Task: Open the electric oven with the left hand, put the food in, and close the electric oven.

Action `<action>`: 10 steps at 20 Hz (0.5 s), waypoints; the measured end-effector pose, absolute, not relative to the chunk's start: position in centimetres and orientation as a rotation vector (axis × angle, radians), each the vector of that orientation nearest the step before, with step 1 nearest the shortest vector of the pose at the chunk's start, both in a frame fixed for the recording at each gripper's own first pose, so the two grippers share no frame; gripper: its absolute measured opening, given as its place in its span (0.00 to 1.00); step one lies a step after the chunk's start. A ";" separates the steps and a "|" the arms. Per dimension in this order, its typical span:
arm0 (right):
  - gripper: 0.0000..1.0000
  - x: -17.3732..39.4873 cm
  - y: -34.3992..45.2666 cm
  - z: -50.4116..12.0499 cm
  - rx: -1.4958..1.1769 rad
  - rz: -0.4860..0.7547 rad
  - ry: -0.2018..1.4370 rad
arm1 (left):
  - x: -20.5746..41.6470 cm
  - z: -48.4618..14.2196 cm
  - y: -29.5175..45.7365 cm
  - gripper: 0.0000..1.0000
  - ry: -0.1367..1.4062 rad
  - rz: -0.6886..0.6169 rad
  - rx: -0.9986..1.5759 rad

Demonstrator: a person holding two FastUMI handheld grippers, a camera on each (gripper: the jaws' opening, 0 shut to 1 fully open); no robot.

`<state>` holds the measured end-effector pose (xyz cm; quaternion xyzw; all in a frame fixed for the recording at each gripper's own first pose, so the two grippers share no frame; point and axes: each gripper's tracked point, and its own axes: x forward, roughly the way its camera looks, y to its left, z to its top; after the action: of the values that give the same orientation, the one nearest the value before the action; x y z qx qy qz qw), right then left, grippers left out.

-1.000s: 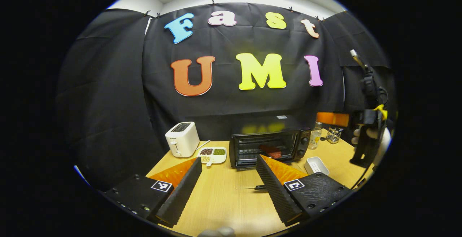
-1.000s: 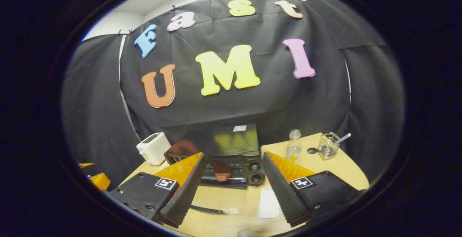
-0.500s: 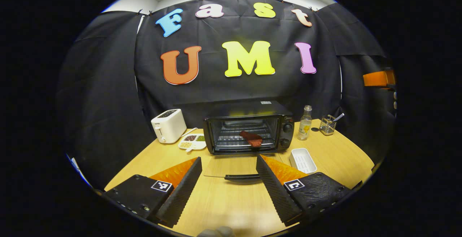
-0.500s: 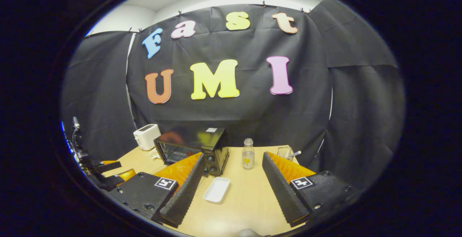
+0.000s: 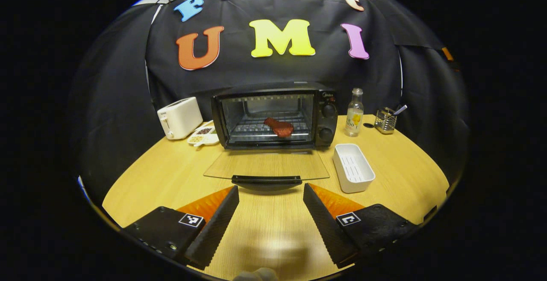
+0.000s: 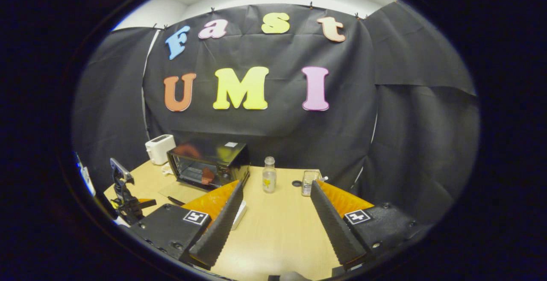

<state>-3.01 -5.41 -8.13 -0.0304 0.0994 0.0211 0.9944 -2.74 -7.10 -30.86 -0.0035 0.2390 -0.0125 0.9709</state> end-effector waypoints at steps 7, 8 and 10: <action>1.00 -3.8 -3.2 -7.4 -0.071 -0.056 0.219 | 1.3 -36.4 -6.3 0.97 0.547 -0.072 -0.013; 1.00 -3.9 -2.9 -7.4 -0.068 -0.067 0.222 | 1.7 -36.8 -6.3 0.97 0.553 -0.080 -0.013; 1.00 -4.1 -2.4 -7.3 -0.063 -0.087 0.225 | 2.3 -37.6 -6.3 0.97 0.565 -0.093 -0.005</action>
<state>-4.09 -2.38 -7.29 -0.0313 0.1122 -0.0435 0.9922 2.31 -6.29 -37.59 -0.0026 0.2785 -0.0457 0.9593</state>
